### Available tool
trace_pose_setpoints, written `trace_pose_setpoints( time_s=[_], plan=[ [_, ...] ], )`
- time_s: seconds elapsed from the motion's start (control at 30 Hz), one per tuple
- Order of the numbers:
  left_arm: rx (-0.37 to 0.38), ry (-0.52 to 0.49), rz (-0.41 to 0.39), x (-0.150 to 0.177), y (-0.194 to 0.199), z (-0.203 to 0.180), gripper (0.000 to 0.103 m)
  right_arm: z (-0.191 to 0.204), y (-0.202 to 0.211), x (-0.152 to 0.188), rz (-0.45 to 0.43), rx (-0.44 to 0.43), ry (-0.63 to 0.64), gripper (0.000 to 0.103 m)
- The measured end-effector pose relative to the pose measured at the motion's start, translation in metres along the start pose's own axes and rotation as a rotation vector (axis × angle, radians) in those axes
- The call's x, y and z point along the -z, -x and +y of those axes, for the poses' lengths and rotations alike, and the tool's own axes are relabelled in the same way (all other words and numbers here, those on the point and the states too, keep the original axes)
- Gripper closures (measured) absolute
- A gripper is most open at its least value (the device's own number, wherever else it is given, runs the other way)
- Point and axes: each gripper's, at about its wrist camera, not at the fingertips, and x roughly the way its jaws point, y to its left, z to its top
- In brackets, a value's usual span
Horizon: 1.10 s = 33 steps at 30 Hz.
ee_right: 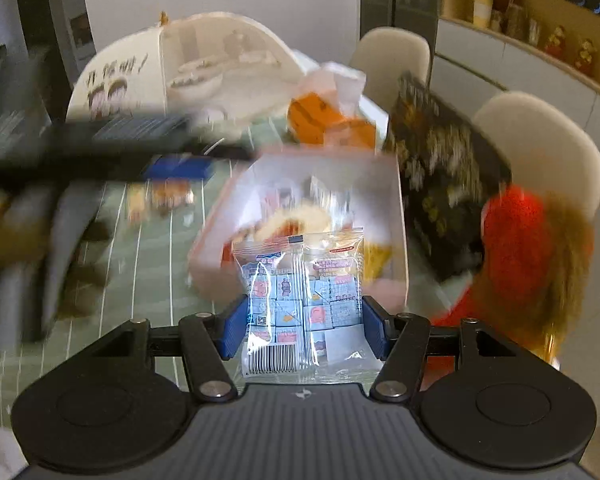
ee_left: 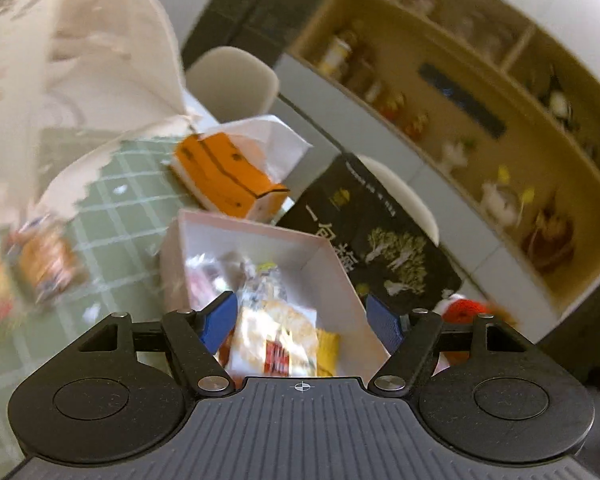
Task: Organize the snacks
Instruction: 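Carry both packets into the pink box and open both tools, then move the left tool to the yellow stick snack while the right tool approaches the brown cookie packet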
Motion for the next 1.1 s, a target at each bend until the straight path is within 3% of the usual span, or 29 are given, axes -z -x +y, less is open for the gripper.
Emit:
trace_pose_setpoints(
  time_s=[0.13, 0.27, 0.43, 0.5, 0.6, 0.83, 0.93, 1.1],
  plan=[
    [-0.048, 0.074, 0.021, 0.033, 0.04, 0.021, 0.026, -0.009, -0.028, -0.061, -0.03, 0.015, -0.04, 0.044],
    [-0.125, 0.186, 0.028, 0.068, 0.071, 0.051, 0.026, -0.021, -0.082, -0.102, 0.063, 0.061, -0.092, 0.043],
    [-0.284, 0.273, -0.017, 0.095, 0.122, 0.086, 0.026, -0.034, -0.097, -0.118, 0.061, 0.07, -0.159, 0.042],
    [-0.324, 0.316, -0.048, 0.101, 0.144, 0.099, 0.026, -0.026, -0.092, -0.12, 0.046, 0.067, -0.149, 0.034],
    [-0.373, 0.365, -0.075, 0.105, 0.166, 0.114, 0.026, 0.006, -0.094, -0.121, 0.061, 0.03, -0.092, 0.034],
    [-0.438, 0.348, -0.085, 0.108, 0.191, 0.113, 0.026, 0.13, -0.148, -0.122, 0.2, -0.199, 0.116, 0.031],
    [-0.454, 0.336, -0.074, 0.112, 0.2, 0.104, 0.026, 0.173, -0.187, -0.128, 0.232, -0.225, 0.2, 0.031],
    [-0.507, 0.291, -0.032, 0.127, 0.216, 0.092, 0.027, 0.208, -0.257, -0.131, 0.277, -0.249, 0.21, 0.031]
  ],
)
